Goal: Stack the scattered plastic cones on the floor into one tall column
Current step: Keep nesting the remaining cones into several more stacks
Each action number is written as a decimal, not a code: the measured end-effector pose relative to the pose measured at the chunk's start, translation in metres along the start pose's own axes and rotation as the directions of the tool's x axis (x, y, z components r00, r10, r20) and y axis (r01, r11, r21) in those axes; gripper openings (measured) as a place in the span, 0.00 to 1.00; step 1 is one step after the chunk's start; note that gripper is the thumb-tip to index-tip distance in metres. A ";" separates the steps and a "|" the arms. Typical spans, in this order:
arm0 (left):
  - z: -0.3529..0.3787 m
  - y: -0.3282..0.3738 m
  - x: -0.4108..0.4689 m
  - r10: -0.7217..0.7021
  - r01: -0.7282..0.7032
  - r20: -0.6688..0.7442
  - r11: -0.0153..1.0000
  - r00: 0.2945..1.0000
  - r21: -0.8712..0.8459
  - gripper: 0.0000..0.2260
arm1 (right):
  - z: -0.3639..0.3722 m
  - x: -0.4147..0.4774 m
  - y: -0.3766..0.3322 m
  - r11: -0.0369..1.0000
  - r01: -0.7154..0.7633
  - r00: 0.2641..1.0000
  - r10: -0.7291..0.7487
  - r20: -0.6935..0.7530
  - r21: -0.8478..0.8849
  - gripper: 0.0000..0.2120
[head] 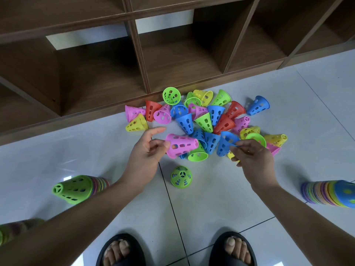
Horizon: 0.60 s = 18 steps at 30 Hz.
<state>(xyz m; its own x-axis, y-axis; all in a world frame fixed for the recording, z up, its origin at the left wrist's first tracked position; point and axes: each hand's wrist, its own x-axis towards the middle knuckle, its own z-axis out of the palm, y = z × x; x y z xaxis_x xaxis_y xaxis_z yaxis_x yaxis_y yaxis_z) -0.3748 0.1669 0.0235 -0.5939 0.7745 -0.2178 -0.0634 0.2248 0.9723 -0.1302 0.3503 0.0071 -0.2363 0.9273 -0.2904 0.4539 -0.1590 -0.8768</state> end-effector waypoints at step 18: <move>0.019 -0.067 -0.017 -0.180 0.152 0.083 0.950 0.980 0.272 0.12 | 0.010 -0.072 -0.018 0.772 -0.463 0.817 0.181 0.548 0.435 0.13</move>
<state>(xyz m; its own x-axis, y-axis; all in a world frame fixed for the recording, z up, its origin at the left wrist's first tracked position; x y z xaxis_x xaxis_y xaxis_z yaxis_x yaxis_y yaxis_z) -0.3451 0.1498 -0.0398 -0.5043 0.7675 -0.3957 0.0673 0.4918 0.8681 -0.1297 0.2831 0.0404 -0.5814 0.5428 -0.6061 0.0859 -0.6998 -0.7092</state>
